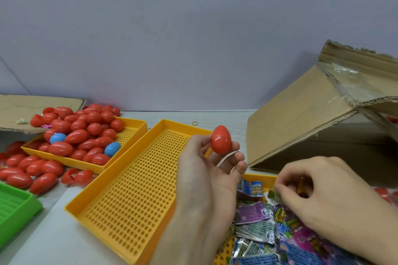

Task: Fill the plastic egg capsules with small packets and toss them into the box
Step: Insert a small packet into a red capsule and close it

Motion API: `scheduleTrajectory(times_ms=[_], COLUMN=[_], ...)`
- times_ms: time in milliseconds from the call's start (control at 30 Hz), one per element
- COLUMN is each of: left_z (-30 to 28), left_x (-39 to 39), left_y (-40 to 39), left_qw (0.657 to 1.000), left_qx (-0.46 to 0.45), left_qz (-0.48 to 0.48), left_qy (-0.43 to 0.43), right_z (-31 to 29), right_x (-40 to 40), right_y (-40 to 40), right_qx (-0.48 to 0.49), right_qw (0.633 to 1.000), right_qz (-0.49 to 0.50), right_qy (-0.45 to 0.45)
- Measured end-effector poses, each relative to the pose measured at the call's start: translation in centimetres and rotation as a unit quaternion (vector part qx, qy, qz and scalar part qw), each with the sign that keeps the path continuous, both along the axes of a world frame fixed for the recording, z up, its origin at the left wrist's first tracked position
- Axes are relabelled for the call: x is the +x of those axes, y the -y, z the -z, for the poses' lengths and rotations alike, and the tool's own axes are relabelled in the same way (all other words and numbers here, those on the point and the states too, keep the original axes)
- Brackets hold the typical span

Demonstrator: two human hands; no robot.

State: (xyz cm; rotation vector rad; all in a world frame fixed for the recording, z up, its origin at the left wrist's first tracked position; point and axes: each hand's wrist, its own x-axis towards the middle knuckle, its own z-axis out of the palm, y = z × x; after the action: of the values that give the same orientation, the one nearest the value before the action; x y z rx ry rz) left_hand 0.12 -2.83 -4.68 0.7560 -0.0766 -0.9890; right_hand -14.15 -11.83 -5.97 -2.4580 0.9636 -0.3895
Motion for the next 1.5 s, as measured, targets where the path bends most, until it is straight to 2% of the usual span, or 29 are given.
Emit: scheduleTrajectory(times_ms=[133,300,467,633,767,867,1067,1367,1500], left_z=[-0.2,0.0,0.5,1.0,1.0,0.9,1.2,1.1,1.3], left_x=[-0.4,-0.5,-0.4,-0.6,-0.9,-1.1,-1.0,-1.0,-1.0], left_y=[0.1,0.5,0.8,0.8,0.6,0.4,0.5,0.5,0.5], left_qw=[1.000,0.997,0.981,0.943,0.906,0.877,0.878,0.885,0.876], left_qx=[-0.004,-0.002,0.031,0.122,0.163,0.159,0.130,0.135,0.142], left_qz=[-0.016,-0.030,-0.035,-0.016,0.054,0.062,0.033,0.040,0.023], left_qy=[0.026,0.072,0.188,0.310,0.386,0.449,0.460,0.444,0.460], right_z=[-0.4,-0.2,0.3,0.8,1.2,1.4,1.5,1.7,1.7], right_x=[0.3,1.0,1.5,1.8,1.9,1.9,2.1,2.1,2.1], right_y=[-0.2,-0.1,-0.3,-0.2,0.0,0.0,0.1,0.3,0.3], right_qx=[0.013,0.139,0.196,0.218,0.215,0.219,0.220,0.238,0.246], right_qw=[0.993,0.953,0.933,0.919,0.911,0.905,0.901,0.893,0.885], right_qz=[0.016,0.067,0.091,0.094,0.100,0.096,0.077,0.081,0.089], right_qy=[0.119,0.261,0.287,0.315,0.337,0.352,0.367,0.373,0.384])
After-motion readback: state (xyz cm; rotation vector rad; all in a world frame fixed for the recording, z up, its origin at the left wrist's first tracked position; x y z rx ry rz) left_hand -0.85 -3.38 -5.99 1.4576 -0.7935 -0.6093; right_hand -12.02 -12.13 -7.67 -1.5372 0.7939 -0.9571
